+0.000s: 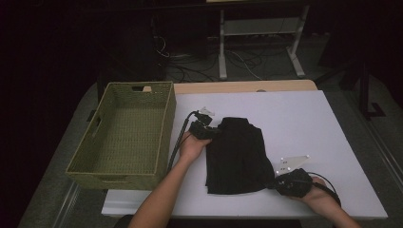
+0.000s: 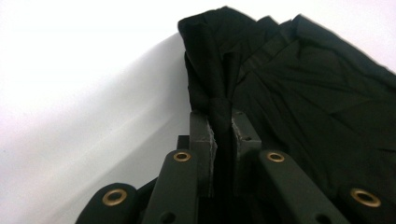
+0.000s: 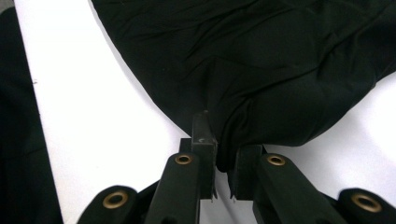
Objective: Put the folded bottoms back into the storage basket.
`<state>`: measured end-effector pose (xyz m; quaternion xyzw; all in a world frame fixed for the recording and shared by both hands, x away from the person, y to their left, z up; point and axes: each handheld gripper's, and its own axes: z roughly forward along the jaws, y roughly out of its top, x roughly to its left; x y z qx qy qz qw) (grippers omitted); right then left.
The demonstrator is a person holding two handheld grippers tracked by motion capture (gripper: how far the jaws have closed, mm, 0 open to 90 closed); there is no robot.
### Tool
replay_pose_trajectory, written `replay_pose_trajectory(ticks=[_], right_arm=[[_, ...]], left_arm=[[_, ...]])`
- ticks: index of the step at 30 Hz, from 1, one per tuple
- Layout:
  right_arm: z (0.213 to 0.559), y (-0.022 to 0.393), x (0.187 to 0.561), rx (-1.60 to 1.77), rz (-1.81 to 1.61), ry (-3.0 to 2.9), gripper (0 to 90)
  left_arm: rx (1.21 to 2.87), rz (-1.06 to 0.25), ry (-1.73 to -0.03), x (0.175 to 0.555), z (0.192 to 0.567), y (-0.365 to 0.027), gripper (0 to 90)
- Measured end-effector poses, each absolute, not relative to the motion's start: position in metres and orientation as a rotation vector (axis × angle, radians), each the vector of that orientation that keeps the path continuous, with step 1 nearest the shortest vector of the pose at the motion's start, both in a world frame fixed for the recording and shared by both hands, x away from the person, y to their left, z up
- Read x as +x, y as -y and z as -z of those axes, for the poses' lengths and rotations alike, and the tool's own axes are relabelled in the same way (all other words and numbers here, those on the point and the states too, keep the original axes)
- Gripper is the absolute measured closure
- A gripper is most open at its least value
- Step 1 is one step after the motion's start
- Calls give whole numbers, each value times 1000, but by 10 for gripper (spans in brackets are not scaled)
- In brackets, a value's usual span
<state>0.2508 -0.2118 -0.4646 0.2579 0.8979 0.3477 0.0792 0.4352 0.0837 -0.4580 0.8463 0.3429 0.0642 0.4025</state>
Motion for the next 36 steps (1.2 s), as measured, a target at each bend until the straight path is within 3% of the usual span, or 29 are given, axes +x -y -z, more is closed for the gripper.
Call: replay_pose_trajectory(ticks=[36], right_arm=[[397, 186, 291, 650, -1419, -2525, 830]], left_arm=[[2033, -229, -713, 413, 388, -71, 823]])
